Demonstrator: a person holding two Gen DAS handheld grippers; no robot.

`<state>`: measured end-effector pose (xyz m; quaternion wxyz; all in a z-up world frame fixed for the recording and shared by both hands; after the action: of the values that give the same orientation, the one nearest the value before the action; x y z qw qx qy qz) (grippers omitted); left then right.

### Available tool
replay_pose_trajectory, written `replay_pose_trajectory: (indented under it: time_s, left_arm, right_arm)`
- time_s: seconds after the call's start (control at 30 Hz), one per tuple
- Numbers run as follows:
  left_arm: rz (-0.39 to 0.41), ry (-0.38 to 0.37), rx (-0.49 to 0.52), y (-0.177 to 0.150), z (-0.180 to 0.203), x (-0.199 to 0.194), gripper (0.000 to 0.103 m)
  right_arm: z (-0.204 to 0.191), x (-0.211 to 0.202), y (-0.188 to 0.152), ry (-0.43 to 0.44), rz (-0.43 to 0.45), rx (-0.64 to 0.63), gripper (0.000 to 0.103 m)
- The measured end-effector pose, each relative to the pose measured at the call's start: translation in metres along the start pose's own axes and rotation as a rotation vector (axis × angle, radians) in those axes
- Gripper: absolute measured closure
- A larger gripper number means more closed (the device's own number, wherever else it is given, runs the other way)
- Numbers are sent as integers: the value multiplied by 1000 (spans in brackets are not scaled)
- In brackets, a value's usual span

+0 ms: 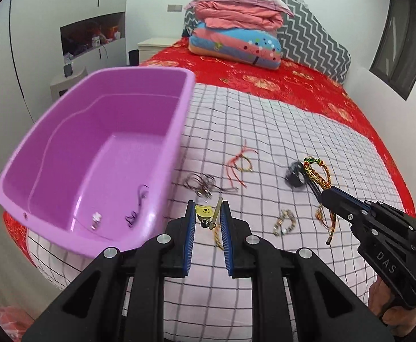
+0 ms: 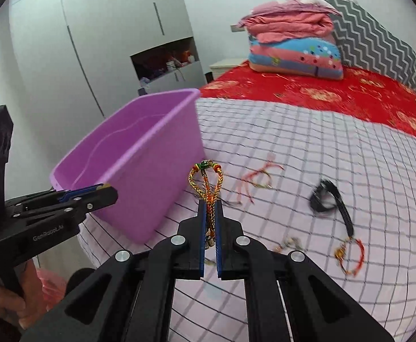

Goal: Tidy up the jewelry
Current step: 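Carry the charm and bracelet in both grippers over the purple tub, then open both grippers to drop the charm and bracelet into the tub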

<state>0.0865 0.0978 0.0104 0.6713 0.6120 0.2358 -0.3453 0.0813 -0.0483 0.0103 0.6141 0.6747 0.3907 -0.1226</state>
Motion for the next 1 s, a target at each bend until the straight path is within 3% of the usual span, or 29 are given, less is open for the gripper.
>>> replay_pose_trajectory:
  time_s: [0.33, 0.53, 1.0]
  left_arm:
    - [-2, 54, -75, 38, -87, 7, 85]
    - [-11, 107, -103, 51, -130, 19, 85]
    - [-78, 144, -153, 55, -183, 57, 85]
  right_arm:
    - [-91, 49, 63, 111, -8, -93, 97]
    - [-131, 84, 83, 152, -38, -123, 97]
    - [-160, 158, 85, 168, -170, -127, 97]
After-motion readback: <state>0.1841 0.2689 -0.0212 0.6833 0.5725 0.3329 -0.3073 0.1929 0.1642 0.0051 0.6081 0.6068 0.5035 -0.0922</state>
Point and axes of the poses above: each gripper's, at about its wrist camera, not at the fingertips, and x roughly the way its jaws point, z to its right, y to its top, the point moved 7 cm from there along x, roughly the way its jaws point, and after that the axes turned 1 degree about z, right-handed, at the moved point
